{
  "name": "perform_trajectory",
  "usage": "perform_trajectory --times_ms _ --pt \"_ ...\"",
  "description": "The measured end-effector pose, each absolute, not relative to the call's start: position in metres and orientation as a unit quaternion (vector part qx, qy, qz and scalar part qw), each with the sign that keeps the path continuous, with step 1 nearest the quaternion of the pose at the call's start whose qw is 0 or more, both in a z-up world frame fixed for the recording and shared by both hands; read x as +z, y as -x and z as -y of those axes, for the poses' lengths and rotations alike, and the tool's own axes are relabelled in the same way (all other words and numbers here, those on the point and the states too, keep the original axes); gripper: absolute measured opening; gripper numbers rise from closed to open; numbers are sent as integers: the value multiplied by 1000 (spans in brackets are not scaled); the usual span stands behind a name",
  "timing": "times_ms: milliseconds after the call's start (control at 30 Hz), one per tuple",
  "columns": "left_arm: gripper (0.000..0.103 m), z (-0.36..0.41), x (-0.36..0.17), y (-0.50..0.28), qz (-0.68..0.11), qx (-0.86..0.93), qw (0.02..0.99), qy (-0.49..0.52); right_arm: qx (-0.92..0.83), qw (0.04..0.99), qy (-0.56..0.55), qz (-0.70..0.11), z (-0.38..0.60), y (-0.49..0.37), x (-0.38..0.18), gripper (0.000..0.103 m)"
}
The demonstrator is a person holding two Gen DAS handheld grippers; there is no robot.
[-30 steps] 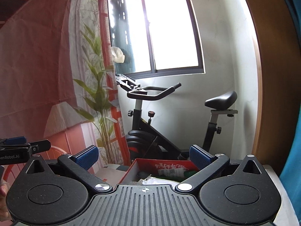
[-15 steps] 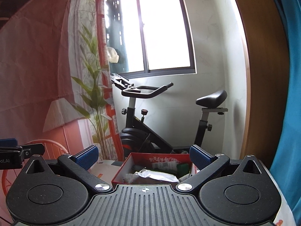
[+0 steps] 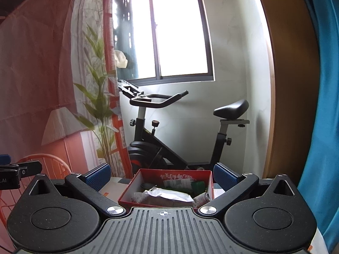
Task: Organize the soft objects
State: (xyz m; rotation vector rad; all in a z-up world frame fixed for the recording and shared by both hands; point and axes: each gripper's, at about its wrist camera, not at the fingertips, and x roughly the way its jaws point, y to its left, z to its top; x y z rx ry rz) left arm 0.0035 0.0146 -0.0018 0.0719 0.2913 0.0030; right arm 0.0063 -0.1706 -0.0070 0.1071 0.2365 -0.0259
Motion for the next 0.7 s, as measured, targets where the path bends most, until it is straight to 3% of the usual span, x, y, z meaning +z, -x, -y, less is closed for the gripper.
perform_trajectory --times_ms 700 --pt "103 -14 0 -5 -148 7 989 -31 -12 993 -44 -113 168 -1 -4 103"
